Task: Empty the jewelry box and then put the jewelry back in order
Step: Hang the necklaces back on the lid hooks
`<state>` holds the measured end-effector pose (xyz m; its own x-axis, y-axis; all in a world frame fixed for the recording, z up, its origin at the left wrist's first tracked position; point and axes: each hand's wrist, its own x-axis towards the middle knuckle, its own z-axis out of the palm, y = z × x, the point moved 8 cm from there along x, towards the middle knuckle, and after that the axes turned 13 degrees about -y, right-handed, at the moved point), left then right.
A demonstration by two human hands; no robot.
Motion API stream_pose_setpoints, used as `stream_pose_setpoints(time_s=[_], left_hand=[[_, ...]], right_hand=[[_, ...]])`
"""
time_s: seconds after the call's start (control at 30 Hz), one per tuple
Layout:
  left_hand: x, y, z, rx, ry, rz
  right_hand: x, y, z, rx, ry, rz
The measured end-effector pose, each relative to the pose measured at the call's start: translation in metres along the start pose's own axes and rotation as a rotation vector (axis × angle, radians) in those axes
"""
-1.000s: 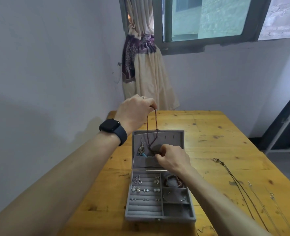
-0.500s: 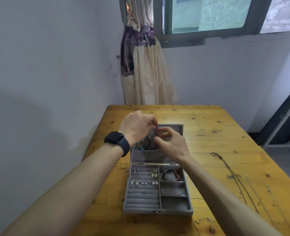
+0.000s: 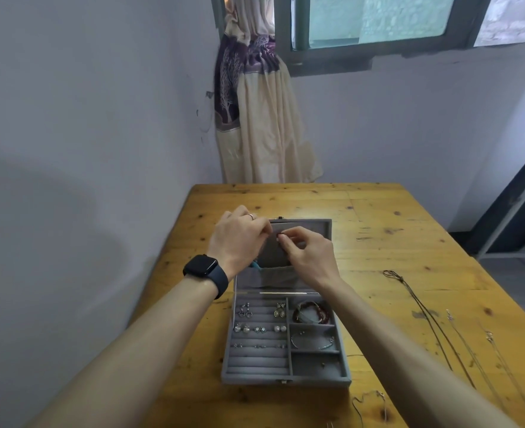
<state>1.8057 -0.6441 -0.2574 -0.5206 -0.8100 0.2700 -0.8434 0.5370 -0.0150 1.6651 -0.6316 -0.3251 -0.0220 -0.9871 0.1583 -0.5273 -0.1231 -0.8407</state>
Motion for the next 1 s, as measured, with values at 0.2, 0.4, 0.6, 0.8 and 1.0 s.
stream_pose_setpoints(time_s=[0.2, 0.4, 0.6, 0.8, 1.0], left_hand=[[0.003, -0.027, 0.017, -0.185, -0.115, -0.197], [0.004, -0.032, 0.034, -0.271, -0.205, -0.191], [0.003, -0.033, 0.031, -0.32, -0.115, -0.194], [0.003, -0.031, 0.031, -0.291, -0.065, -0.214], [0.004, -0.031, 0.031, -0.297, -0.044, -0.225]], right_hand=[[0.004, -0.014, 0.01, -0.102, -0.081, -0.097], [0.013, -0.033, 0.014, -0.175, -0.081, -0.176], [0.02, -0.032, 0.008, -0.208, 0.006, -0.117], [0.018, -0.04, 0.013, -0.262, 0.028, -0.166], [0.018, -0.039, 0.01, -0.401, 0.091, -0.129]])
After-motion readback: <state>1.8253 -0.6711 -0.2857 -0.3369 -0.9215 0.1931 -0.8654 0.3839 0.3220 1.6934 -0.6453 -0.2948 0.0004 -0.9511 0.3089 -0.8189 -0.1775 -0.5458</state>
